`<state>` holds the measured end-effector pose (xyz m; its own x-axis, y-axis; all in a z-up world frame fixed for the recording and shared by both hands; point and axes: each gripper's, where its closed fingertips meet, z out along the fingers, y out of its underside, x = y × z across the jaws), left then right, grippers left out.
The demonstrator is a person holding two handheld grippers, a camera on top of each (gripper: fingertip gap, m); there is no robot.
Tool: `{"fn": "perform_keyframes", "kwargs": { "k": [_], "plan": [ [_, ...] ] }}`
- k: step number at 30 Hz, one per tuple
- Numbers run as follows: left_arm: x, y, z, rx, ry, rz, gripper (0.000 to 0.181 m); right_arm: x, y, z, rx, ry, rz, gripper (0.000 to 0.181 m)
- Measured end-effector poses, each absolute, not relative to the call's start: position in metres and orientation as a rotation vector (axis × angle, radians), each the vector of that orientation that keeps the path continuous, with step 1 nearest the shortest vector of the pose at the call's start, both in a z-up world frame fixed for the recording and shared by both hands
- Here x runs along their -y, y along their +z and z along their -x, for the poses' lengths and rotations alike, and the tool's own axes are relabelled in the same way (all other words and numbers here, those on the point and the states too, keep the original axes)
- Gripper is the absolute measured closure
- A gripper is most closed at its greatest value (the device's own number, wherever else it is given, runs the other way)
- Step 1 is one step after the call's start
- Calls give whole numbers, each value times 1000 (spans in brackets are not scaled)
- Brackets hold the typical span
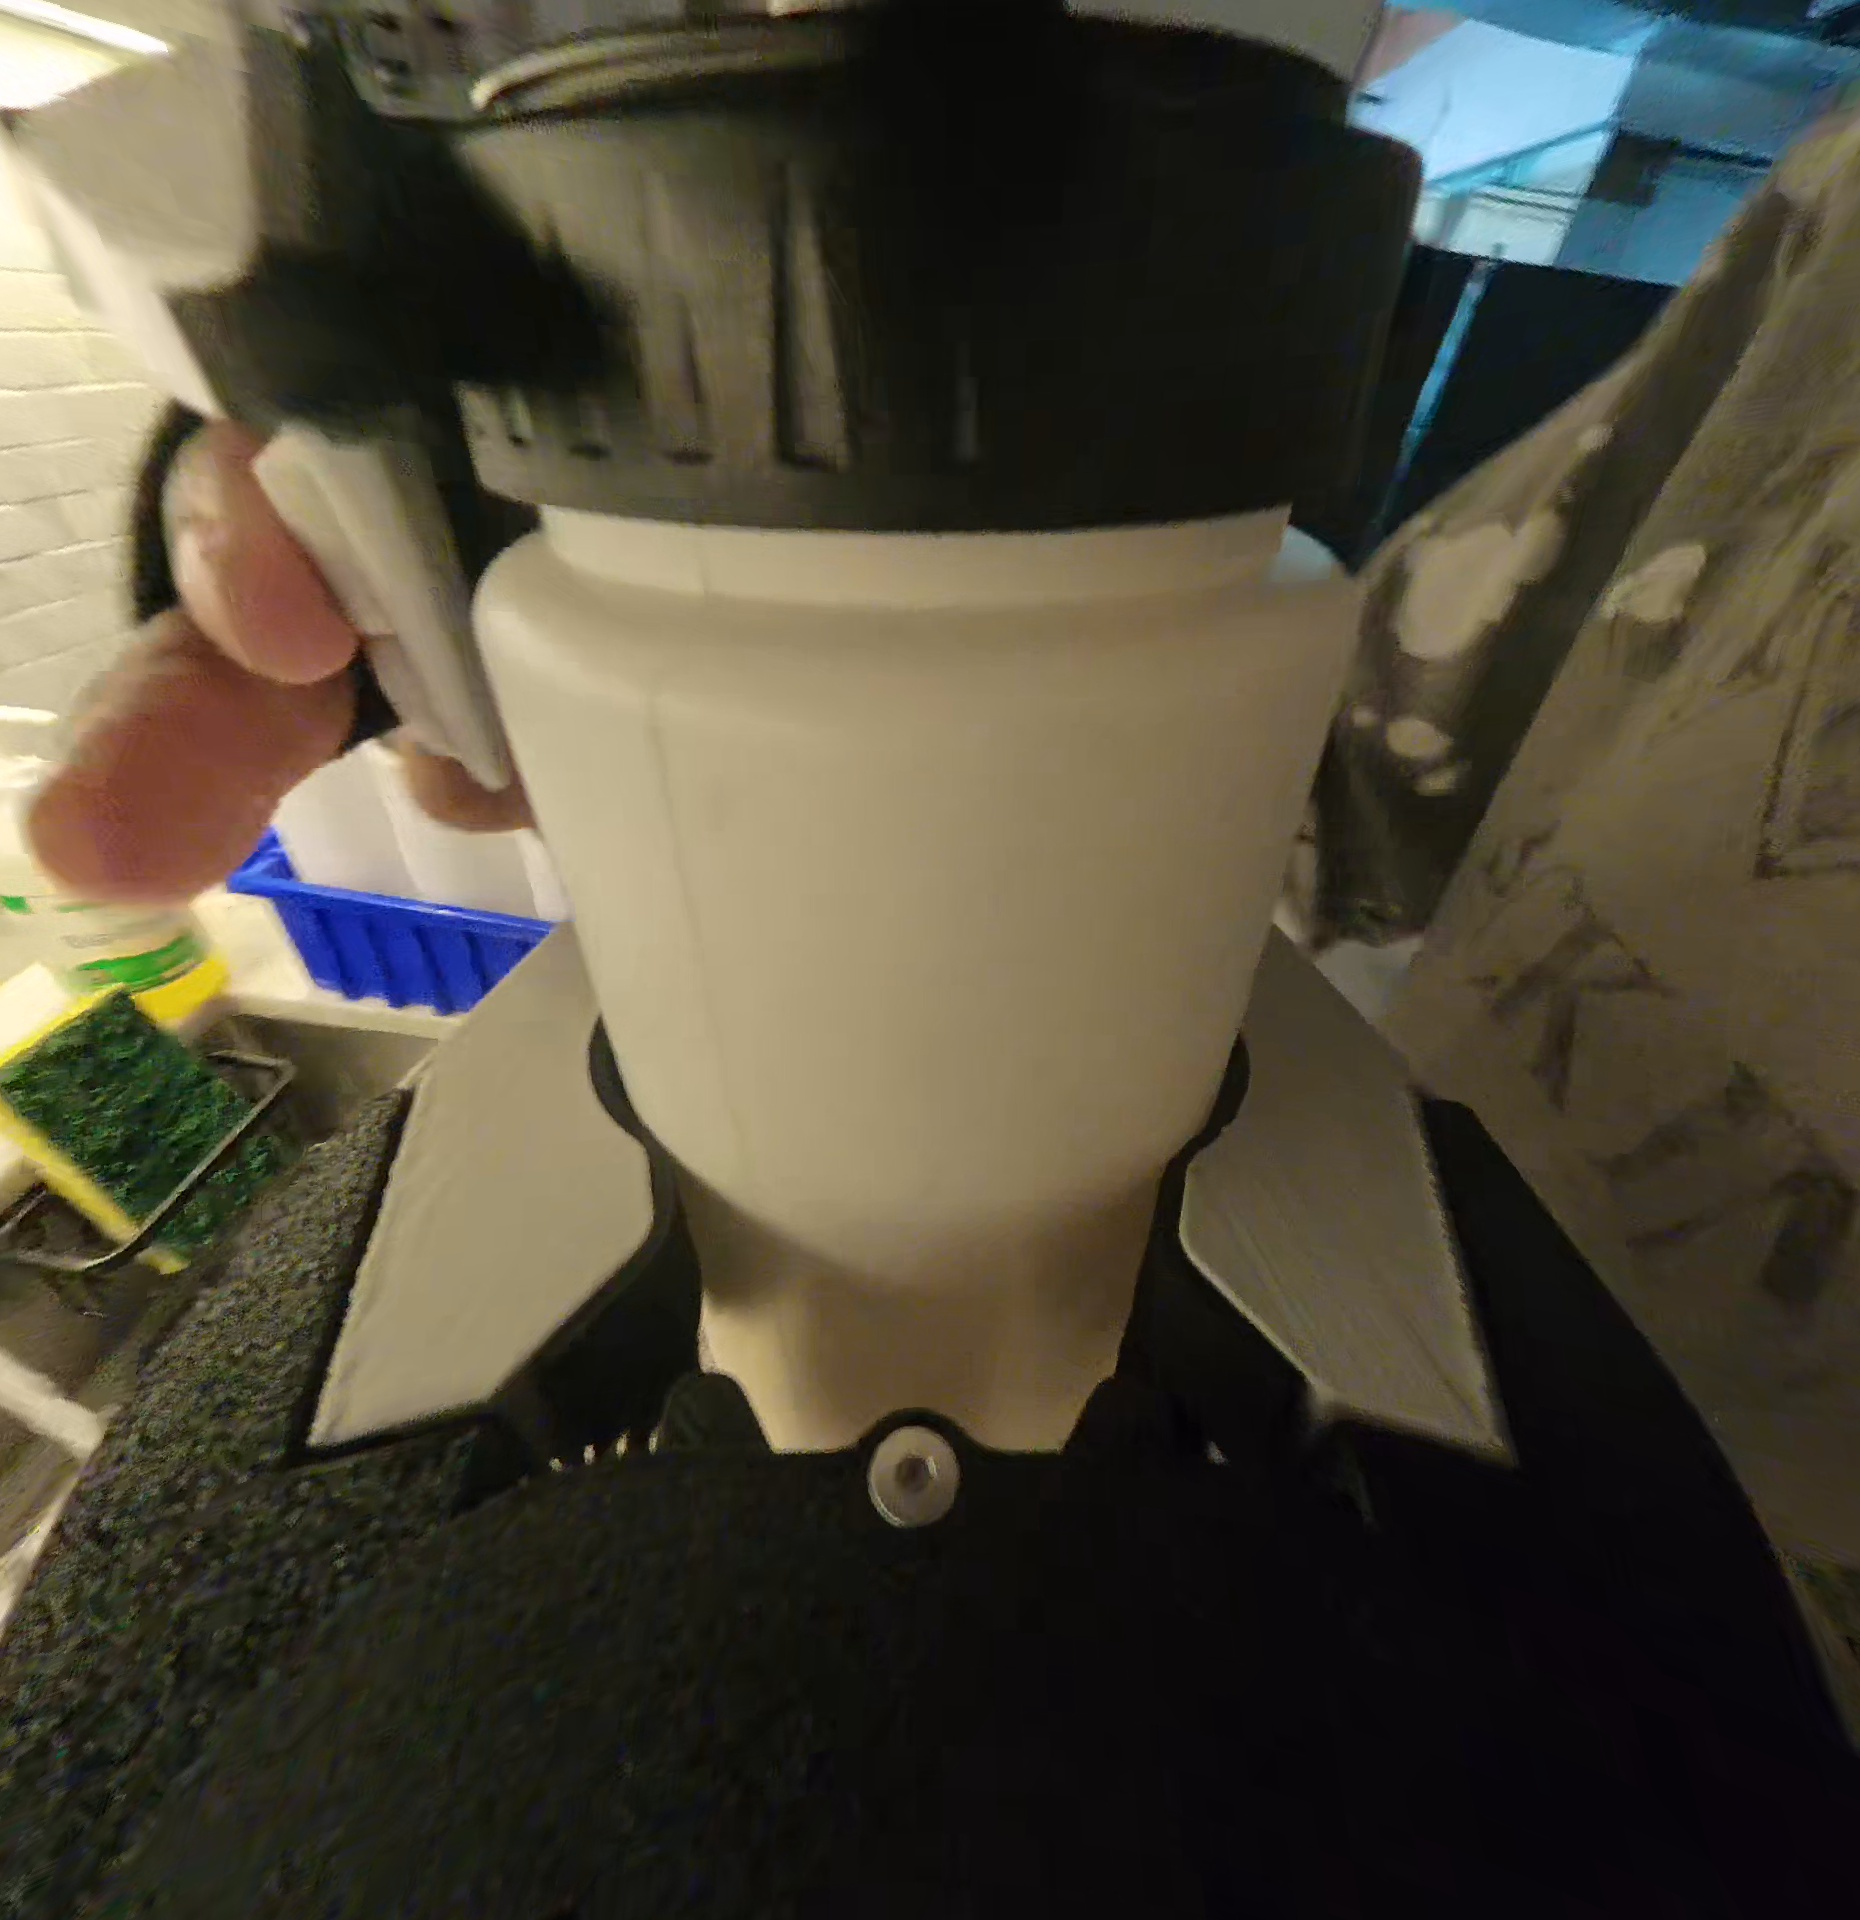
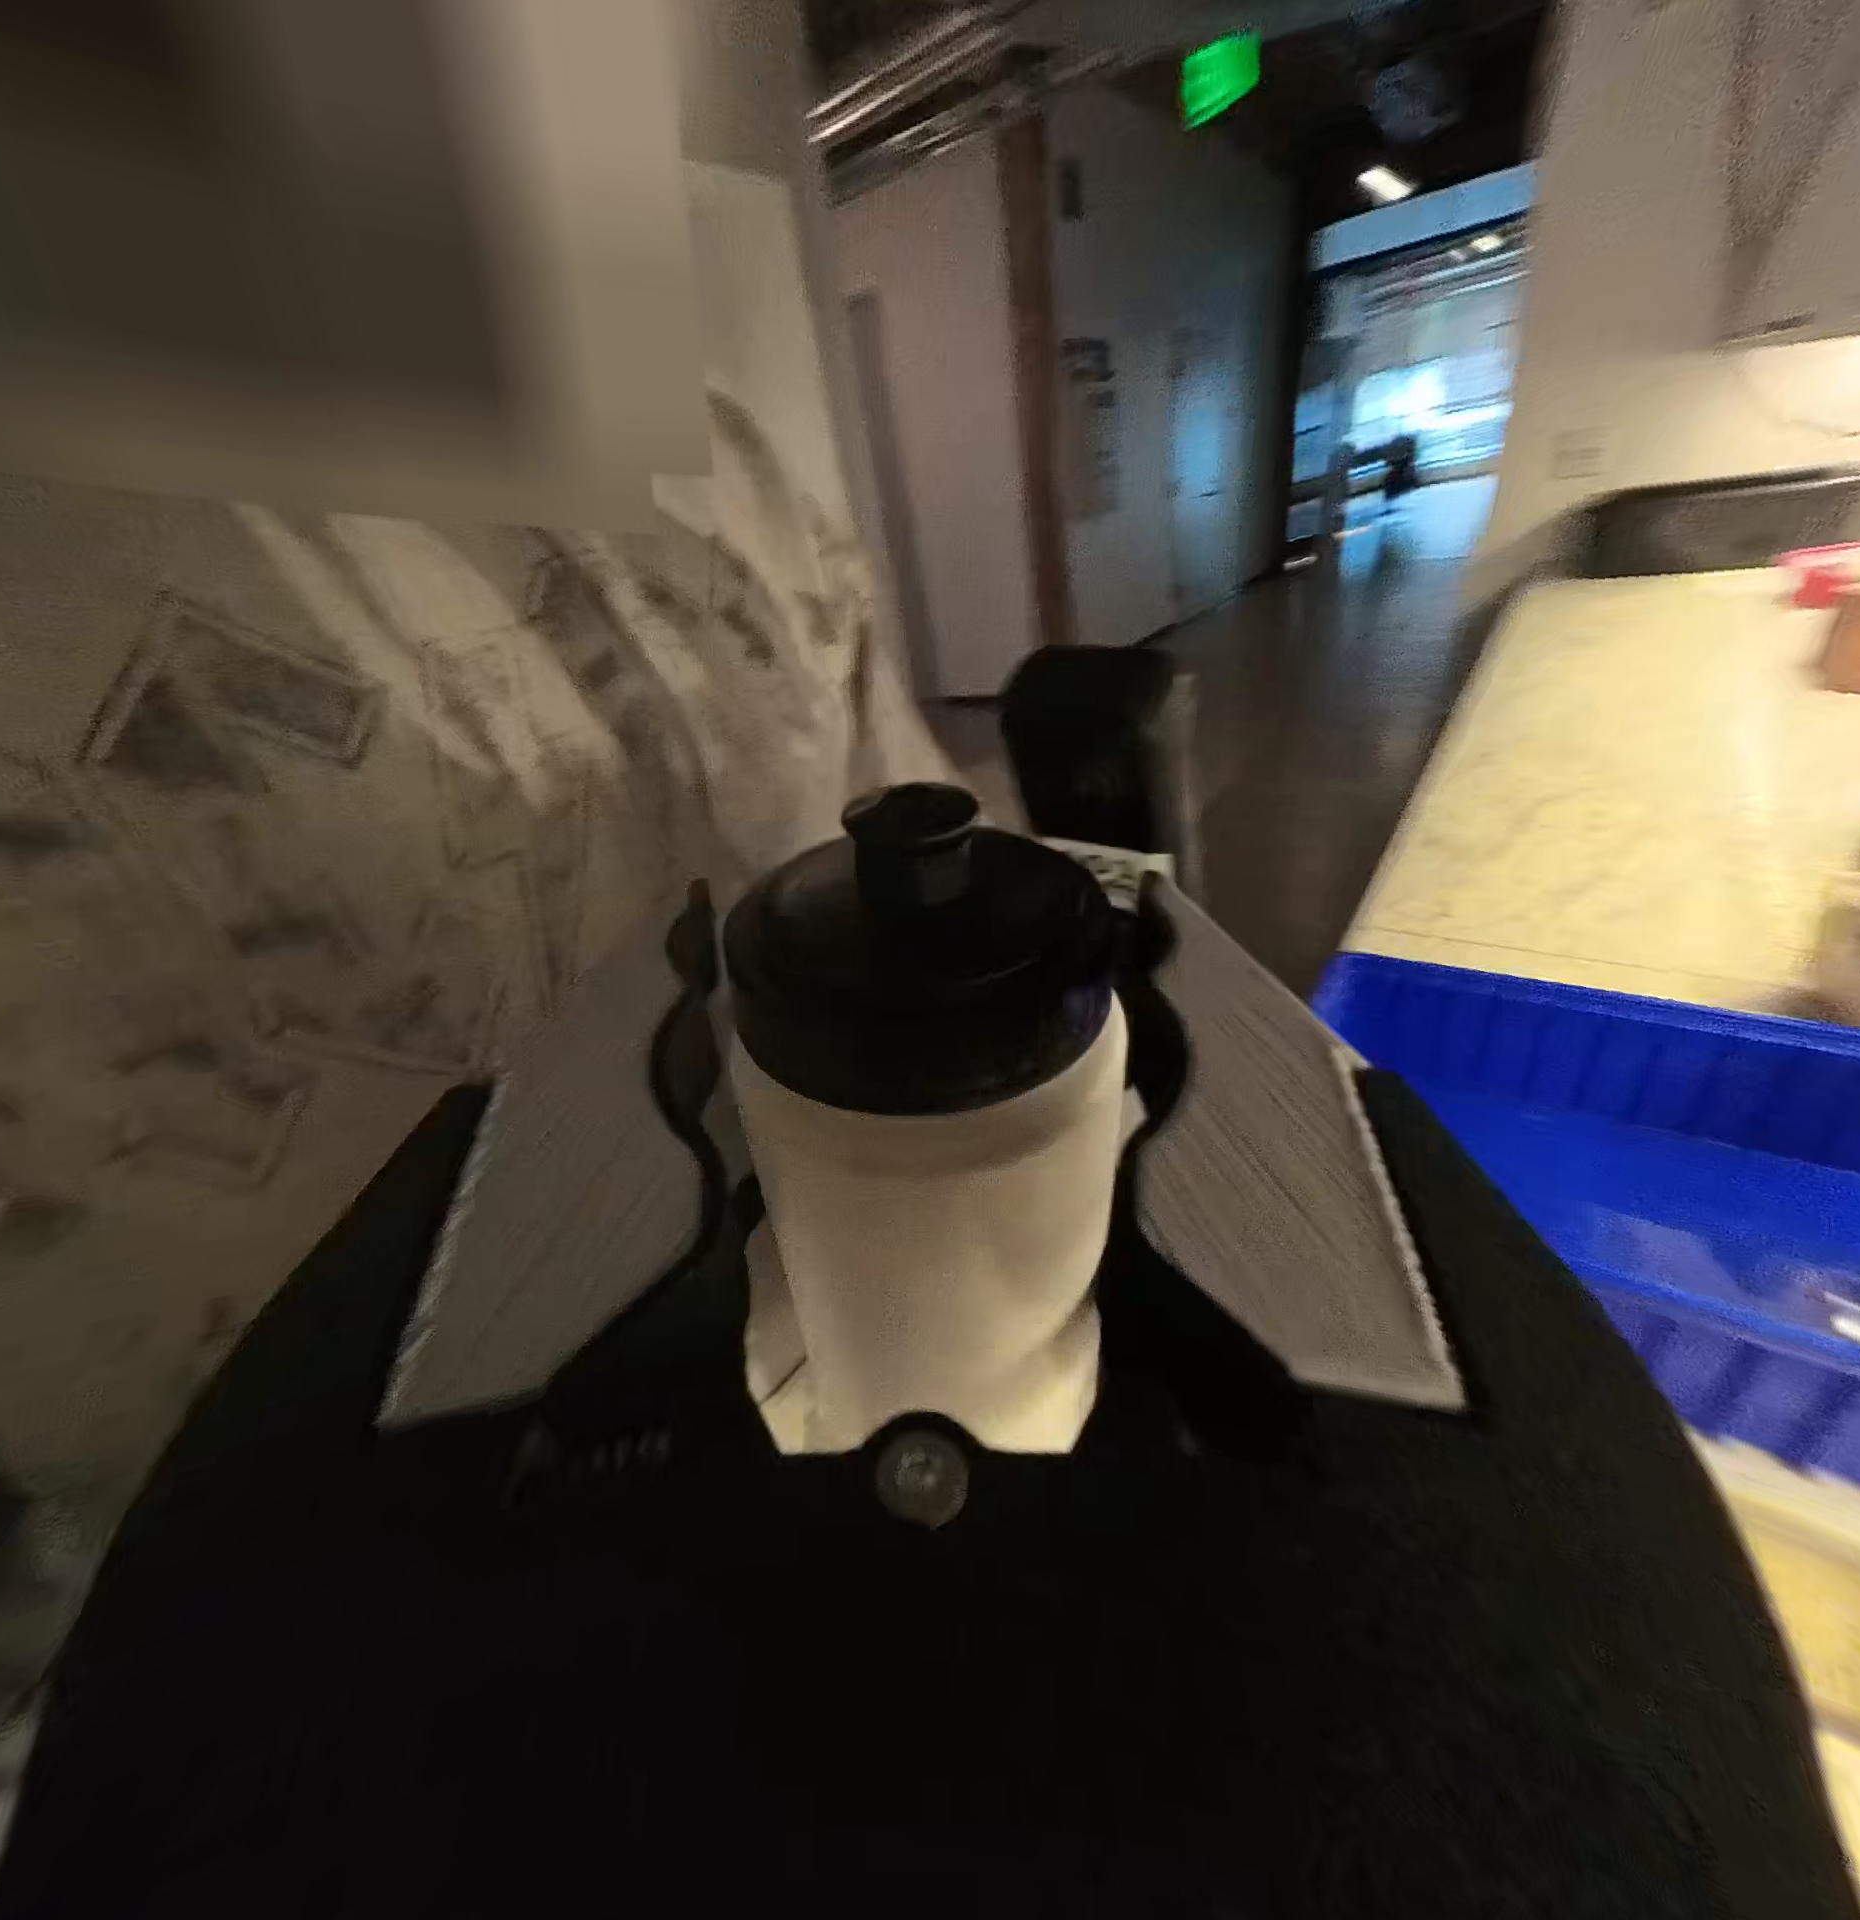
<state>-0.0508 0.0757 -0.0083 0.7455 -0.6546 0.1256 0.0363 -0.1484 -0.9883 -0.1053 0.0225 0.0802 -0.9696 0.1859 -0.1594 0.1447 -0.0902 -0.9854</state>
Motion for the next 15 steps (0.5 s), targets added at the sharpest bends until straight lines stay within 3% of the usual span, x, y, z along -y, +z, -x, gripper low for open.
{"fn": "perform_keyframes", "kwargs": {
  "k": [2, 6, 10, 12, 15],
  "plan": [
    [-85, -11, 66, -451, -565, 1646, 77, -32, 75, 121, 1941, 2091, 599, 85],
    [-103, -21, 94, -313, -443, 1708, 76, -64, 59, 140, 1617, 1639, 982, 81],
    [-118, -33, 103, -293, -324, 1758, 76, -76, 49, 143, 1403, 1410, 1218, 90],
    [-123, -37, 102, -304, -297, 1763, 76, -80, 49, 146, 1354, 1393, 1271, 107],
    [-122, -34, 97, -329, -352, 1748, 76, -75, 51, 144, 1502, 1470, 1163, 107]
  ]
}}
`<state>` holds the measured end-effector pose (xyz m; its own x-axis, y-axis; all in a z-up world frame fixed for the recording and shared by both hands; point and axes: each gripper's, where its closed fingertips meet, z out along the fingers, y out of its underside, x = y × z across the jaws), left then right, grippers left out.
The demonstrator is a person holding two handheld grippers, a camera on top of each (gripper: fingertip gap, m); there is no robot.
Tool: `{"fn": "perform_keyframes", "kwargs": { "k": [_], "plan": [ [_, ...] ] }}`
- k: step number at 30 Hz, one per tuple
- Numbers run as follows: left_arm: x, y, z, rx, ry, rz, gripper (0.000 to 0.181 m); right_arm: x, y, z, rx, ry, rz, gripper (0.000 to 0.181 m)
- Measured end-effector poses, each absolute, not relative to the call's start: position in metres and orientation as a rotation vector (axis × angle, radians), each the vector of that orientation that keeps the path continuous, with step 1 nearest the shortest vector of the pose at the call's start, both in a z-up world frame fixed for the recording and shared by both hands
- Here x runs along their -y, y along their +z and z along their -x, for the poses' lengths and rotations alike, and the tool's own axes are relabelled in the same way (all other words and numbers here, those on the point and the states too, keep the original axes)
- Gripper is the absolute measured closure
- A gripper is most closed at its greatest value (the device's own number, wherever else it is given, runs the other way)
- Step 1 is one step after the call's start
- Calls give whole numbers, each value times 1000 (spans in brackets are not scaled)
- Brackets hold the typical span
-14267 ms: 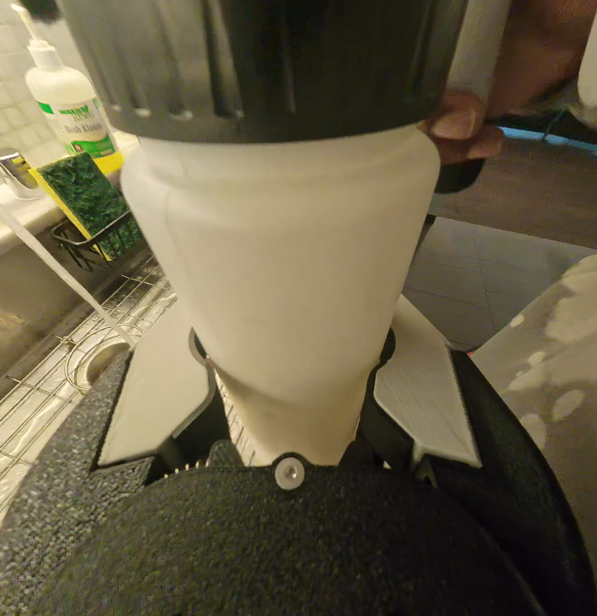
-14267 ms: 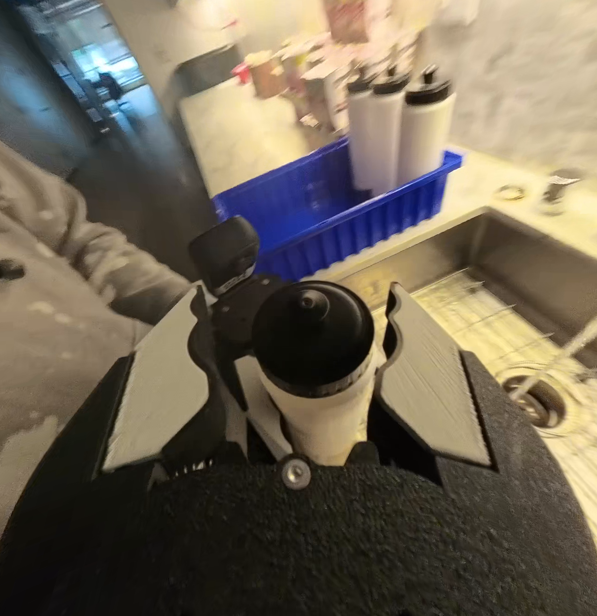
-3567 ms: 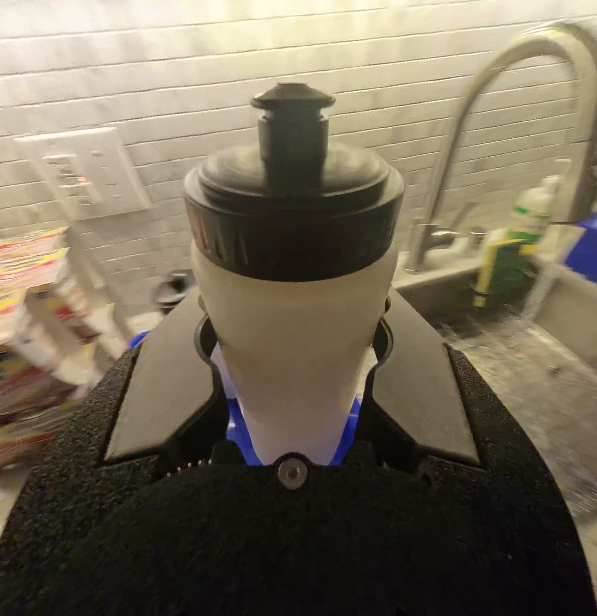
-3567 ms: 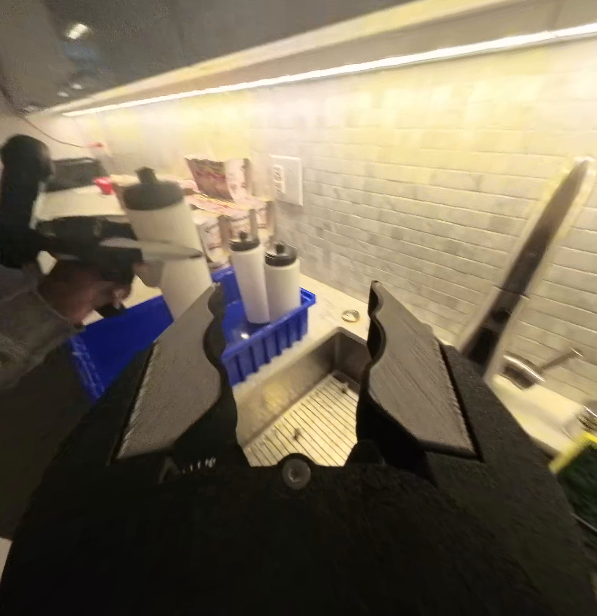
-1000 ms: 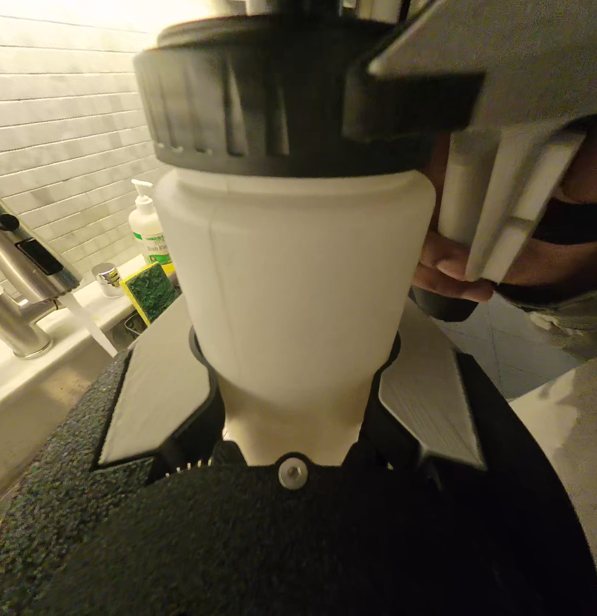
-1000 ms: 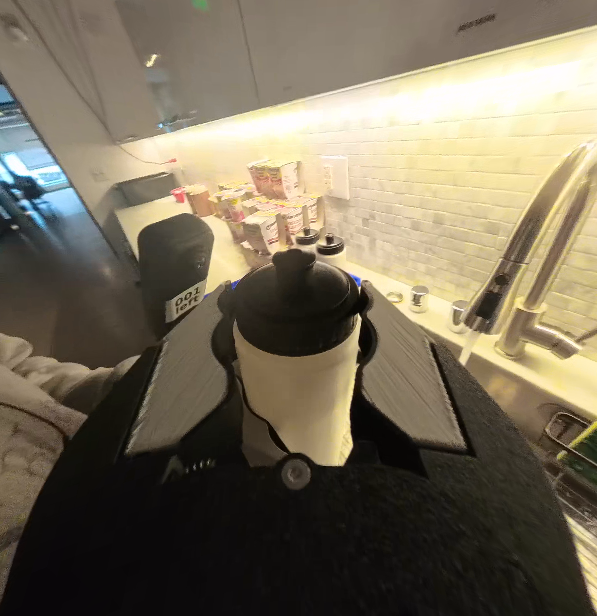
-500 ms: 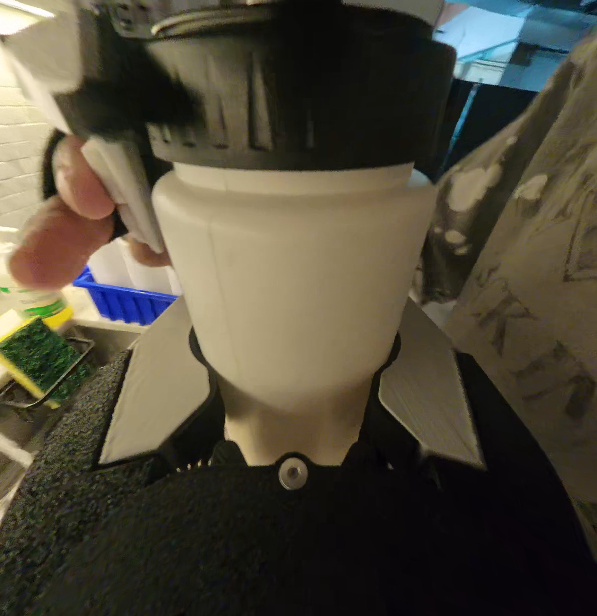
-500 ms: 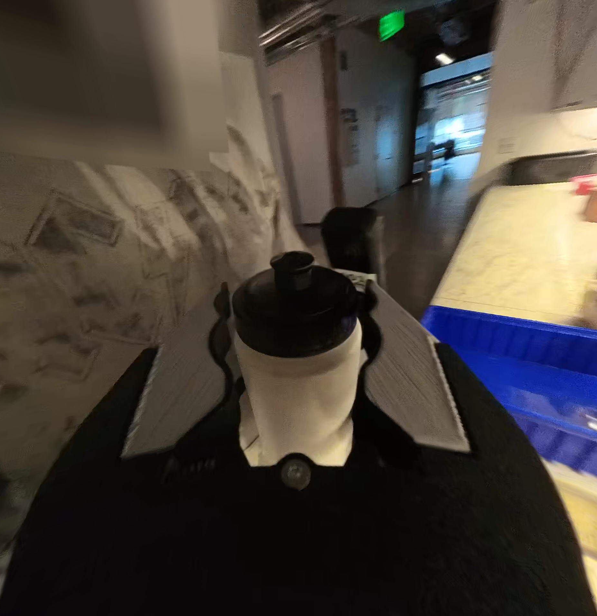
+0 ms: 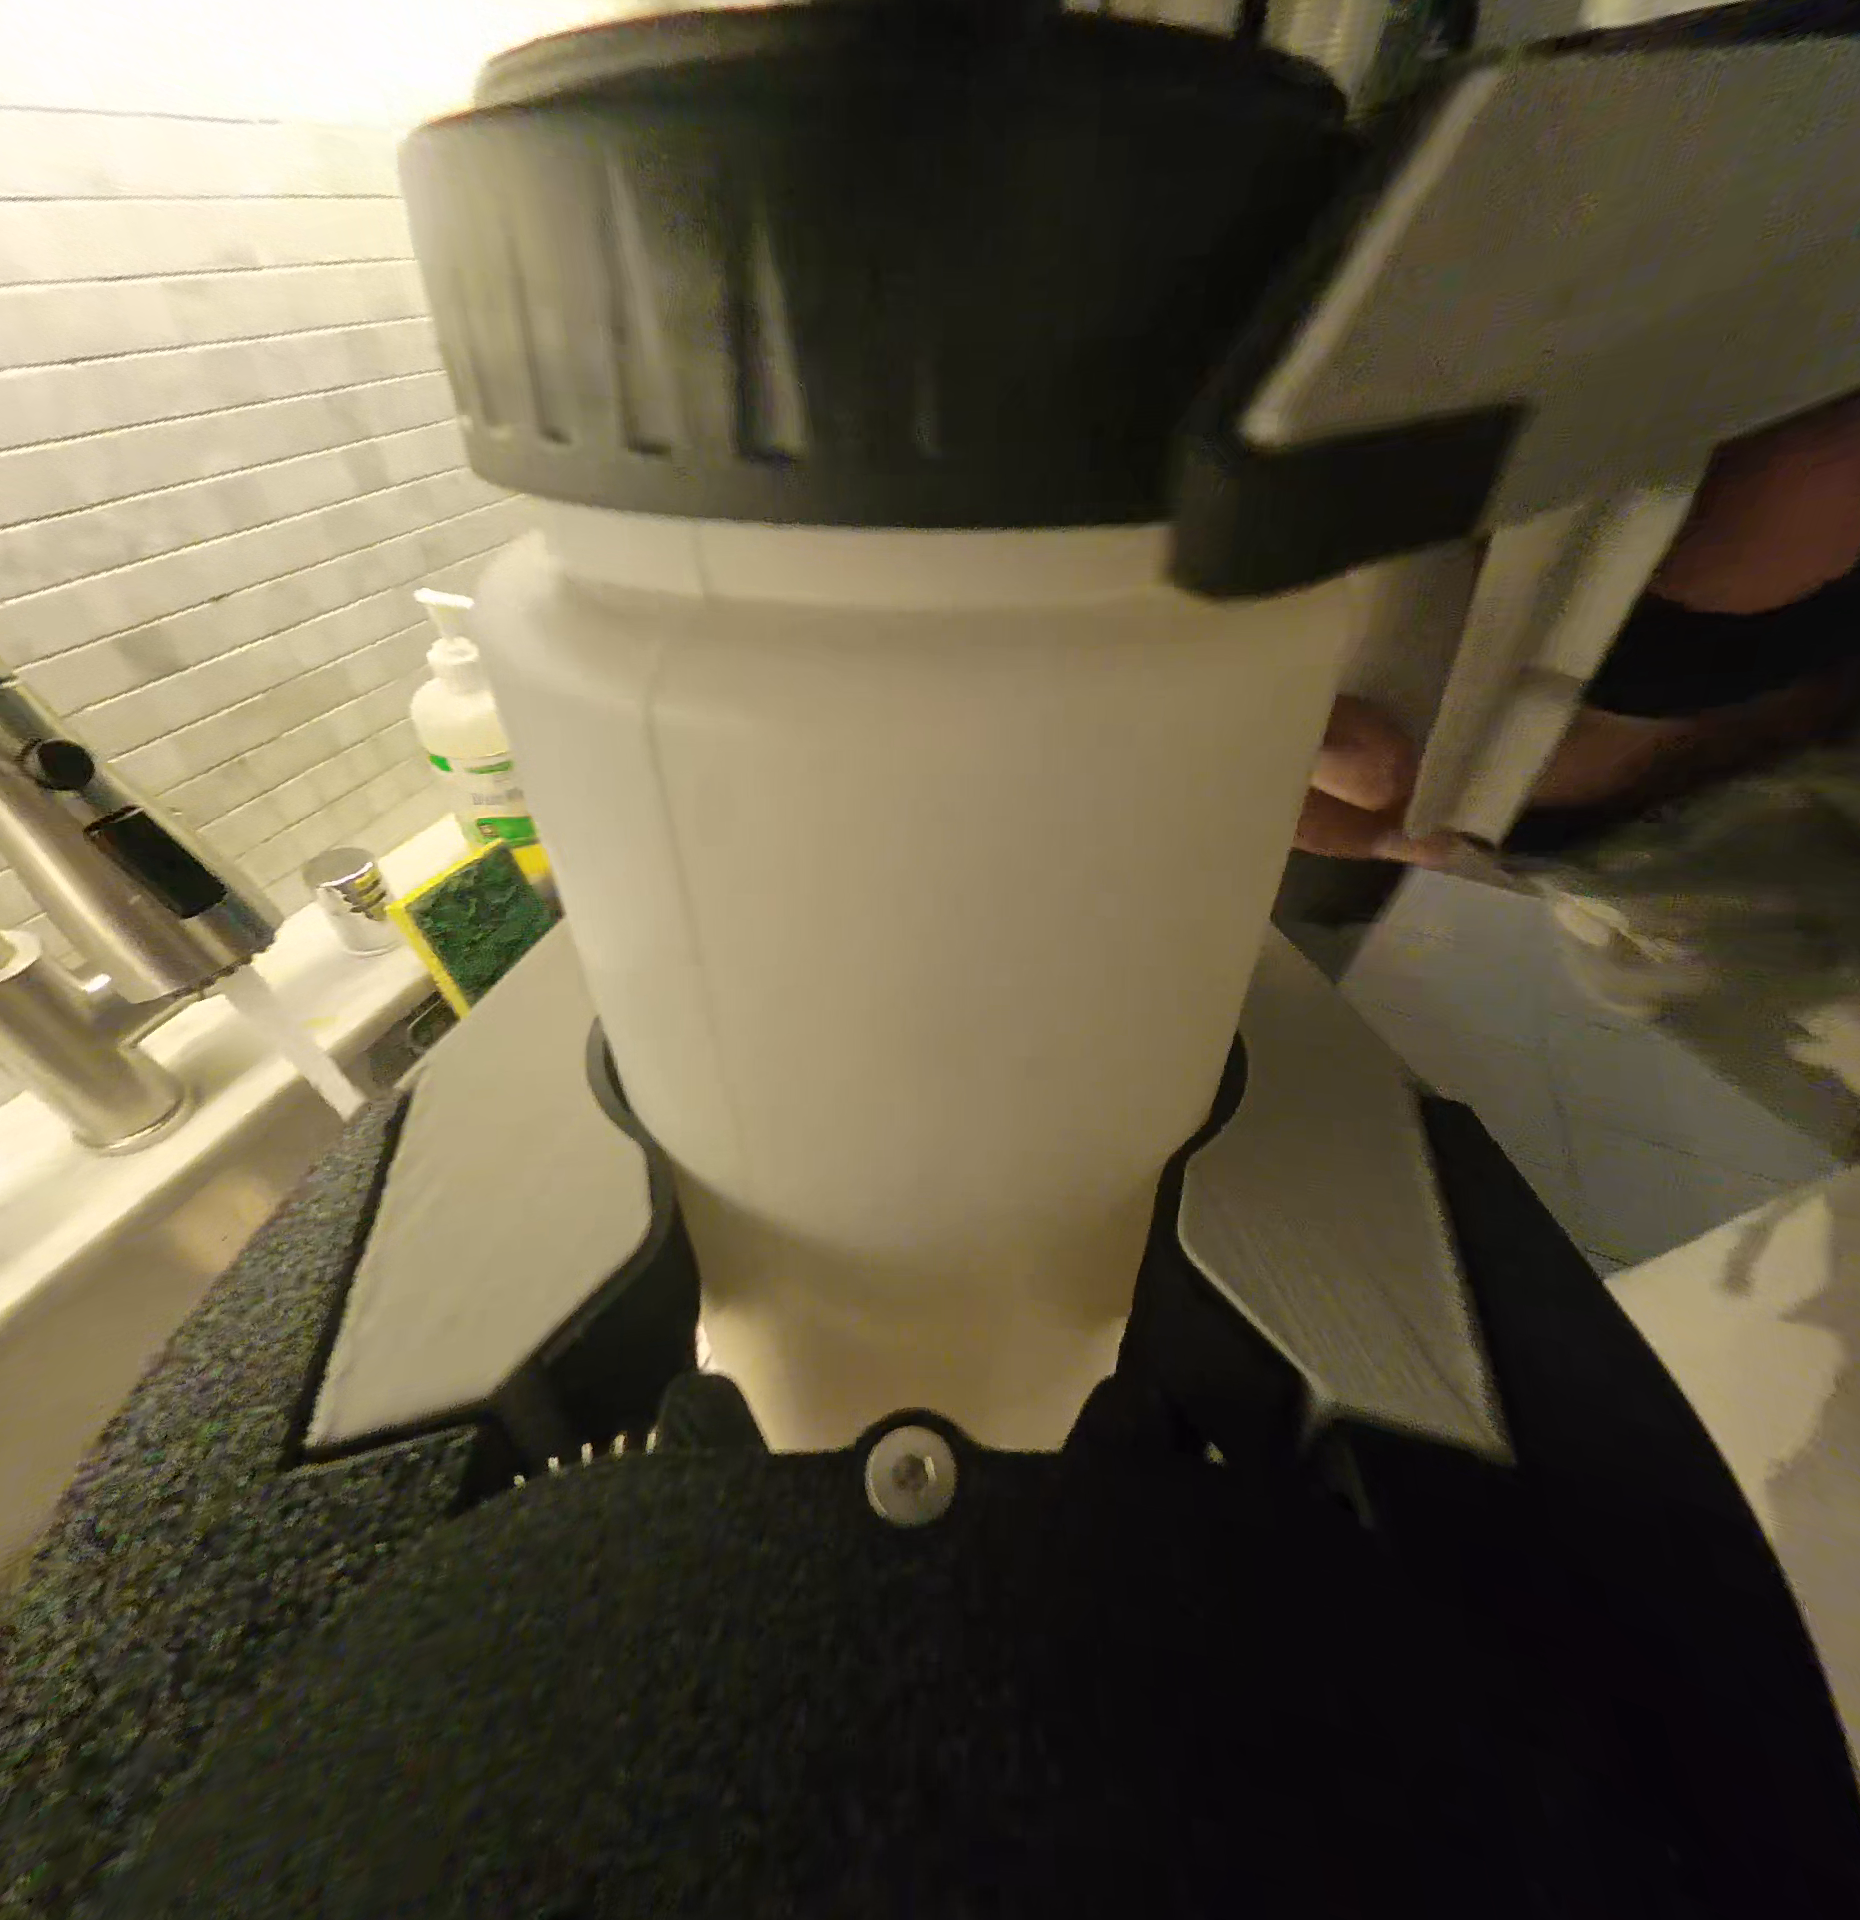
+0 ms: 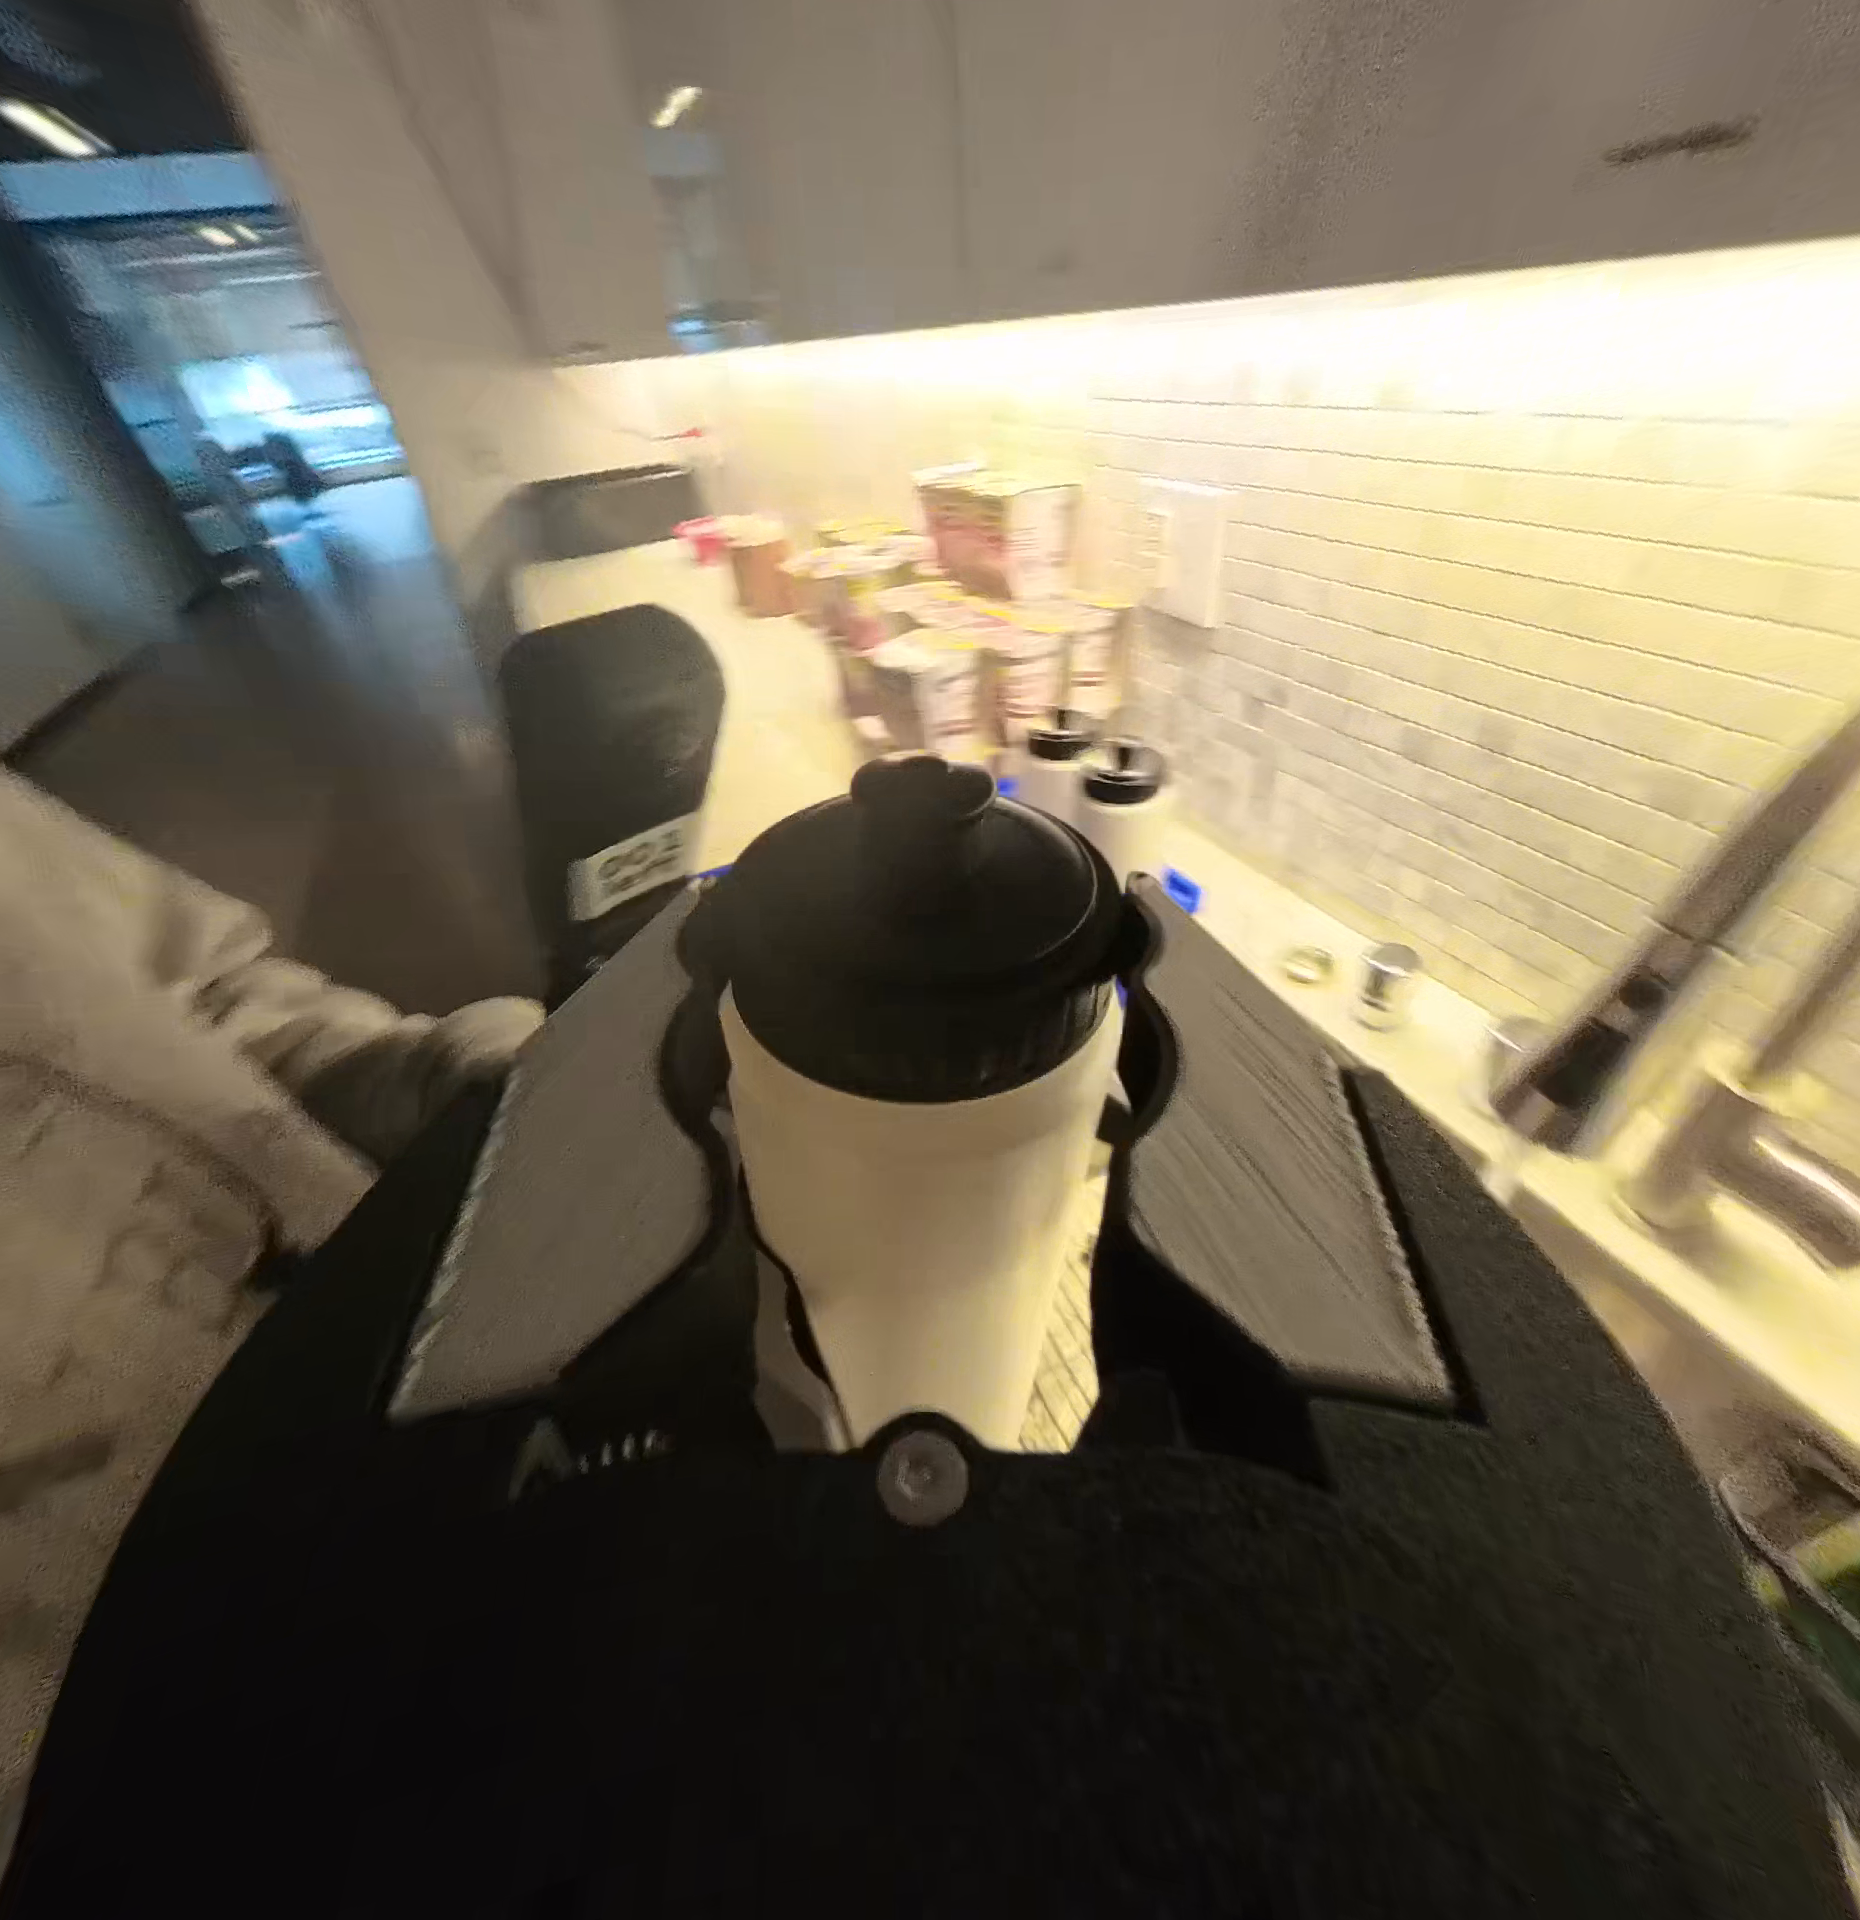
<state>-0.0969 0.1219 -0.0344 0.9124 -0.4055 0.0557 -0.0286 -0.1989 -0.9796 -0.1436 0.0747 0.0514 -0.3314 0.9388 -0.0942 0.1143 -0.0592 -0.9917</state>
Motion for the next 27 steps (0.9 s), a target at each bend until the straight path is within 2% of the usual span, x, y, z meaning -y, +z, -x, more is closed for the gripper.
{"fn": "perform_keyframes", "kwargs": {
  "k": [7, 12, 15, 17, 20, 24, 27],
  "plan": [
    [-74, -3, 36, -659, -781, 1574, 77, -27, 79, 90, 2076, 2141, 379, 106],
    [-46, 9, 6, -792, -1018, 1469, 77, -12, 88, 67, 2184, 2406, 84, 106],
    [-53, 11, 11, -738, -971, 1464, 77, -16, 91, 81, 2024, 2382, 290, 106],
    [-64, 8, 24, -662, -898, 1501, 77, -30, 85, 100, 1867, 2198, 554, 89],
    [-86, -3, 51, -543, -714, 1575, 77, -53, 58, 119, 1745, 1714, 897, 75],
    [-111, -22, 77, -449, -448, 1669, 76, -73, 55, 127, 1394, 1416, 1191, 81],
    [-121, -25, 81, -421, -337, 1669, 76, -85, 58, 129, 1108, 1348, 1319, 80]
  ]
}}
